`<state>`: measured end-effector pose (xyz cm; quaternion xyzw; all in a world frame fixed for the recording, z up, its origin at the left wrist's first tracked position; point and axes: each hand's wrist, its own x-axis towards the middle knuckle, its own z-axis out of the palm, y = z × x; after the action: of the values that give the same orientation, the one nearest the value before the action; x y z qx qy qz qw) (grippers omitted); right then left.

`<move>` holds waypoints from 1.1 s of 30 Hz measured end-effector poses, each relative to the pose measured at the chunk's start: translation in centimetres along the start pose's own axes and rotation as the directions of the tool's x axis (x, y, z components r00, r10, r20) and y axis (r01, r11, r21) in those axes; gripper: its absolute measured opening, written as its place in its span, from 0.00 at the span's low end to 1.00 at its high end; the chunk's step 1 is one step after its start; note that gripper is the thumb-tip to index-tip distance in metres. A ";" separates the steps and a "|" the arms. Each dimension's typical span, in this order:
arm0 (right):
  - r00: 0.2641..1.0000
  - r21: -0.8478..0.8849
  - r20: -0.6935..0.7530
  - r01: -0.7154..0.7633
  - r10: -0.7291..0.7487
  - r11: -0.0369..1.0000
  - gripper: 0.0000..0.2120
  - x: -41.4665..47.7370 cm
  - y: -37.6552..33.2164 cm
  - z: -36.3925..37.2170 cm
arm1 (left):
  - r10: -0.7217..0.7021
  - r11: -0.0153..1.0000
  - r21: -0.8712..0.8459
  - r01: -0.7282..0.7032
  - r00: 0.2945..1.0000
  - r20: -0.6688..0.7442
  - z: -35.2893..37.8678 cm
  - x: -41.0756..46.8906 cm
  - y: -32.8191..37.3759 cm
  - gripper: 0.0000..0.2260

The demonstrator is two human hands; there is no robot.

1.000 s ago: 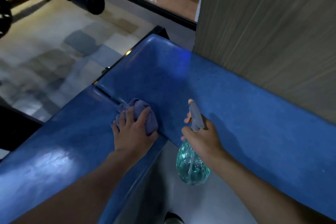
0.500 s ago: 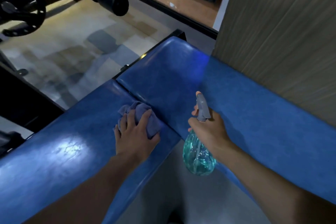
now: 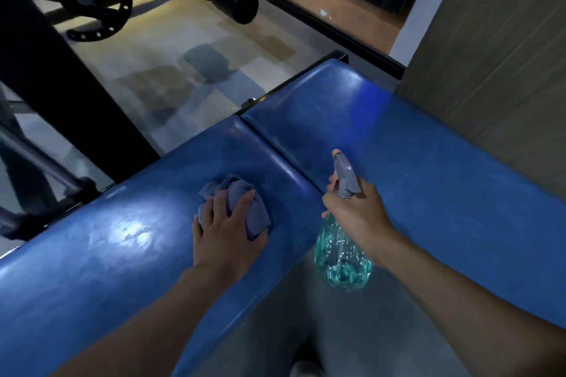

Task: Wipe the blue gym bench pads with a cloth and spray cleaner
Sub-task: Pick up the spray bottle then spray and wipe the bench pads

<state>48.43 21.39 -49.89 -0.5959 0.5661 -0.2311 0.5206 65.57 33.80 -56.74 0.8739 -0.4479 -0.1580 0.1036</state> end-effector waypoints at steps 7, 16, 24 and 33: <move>0.989 0.033 0.139 -0.050 0.045 0.998 0.10 -4.8 0.8 3.4 | -0.045 0.999 -0.009 0.045 0.998 -0.032 -0.9 -3.0 -4.2 0.36; 0.984 -0.110 0.177 0.001 0.018 0.994 0.05 -7.8 2.6 6.0 | -0.078 0.997 -0.015 0.078 0.997 -0.013 -1.6 -6.0 -8.5 0.34; 0.970 -0.108 0.240 0.055 -0.028 0.993 0.10 -10.6 2.8 8.0 | -0.135 0.991 0.009 0.135 0.991 0.021 -2.4 -8.6 -11.1 0.35; 0.953 -0.239 0.301 0.119 -0.043 0.964 0.04 -14.0 3.4 9.7 | -0.169 0.986 -0.005 0.169 0.986 -0.011 -2.8 -11.8 -14.2 0.34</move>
<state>51.83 38.26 -51.93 -0.7083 0.4824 -0.0868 0.5080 70.81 51.77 -56.56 0.9094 -0.3713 -0.1621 0.0942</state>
